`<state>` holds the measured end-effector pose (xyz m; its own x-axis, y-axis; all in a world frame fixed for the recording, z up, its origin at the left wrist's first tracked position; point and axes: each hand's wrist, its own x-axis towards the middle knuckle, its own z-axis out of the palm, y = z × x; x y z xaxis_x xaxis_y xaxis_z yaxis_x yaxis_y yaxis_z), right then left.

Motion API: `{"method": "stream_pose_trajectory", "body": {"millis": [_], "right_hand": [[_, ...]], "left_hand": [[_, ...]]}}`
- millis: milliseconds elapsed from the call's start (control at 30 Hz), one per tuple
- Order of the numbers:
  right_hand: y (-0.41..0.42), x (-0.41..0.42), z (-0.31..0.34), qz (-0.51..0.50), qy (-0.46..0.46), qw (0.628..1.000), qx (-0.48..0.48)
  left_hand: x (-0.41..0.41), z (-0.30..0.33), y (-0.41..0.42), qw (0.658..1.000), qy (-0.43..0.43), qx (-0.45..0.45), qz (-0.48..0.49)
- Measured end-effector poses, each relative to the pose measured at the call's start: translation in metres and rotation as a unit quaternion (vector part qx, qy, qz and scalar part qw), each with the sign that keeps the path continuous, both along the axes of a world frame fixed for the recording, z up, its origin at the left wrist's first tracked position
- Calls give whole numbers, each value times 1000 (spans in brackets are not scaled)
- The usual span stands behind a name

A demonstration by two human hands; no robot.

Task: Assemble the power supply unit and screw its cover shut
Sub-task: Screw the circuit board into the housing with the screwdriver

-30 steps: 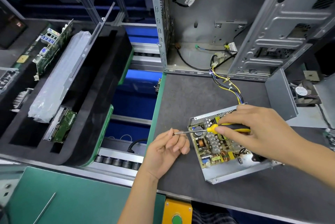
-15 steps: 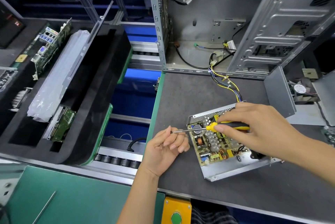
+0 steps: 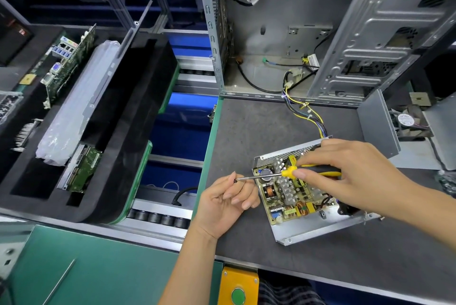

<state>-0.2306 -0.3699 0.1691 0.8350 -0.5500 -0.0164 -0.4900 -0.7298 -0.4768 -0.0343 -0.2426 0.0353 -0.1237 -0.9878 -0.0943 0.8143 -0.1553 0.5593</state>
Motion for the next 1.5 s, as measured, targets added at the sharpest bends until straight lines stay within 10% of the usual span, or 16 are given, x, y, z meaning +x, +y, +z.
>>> {"method": "stream_pose_trajectory", "body": {"millis": [1500], "right_hand": [[7, 6, 25, -3, 34, 999, -37]], "left_hand": [[1, 11, -7, 992, -93, 33, 73]]}}
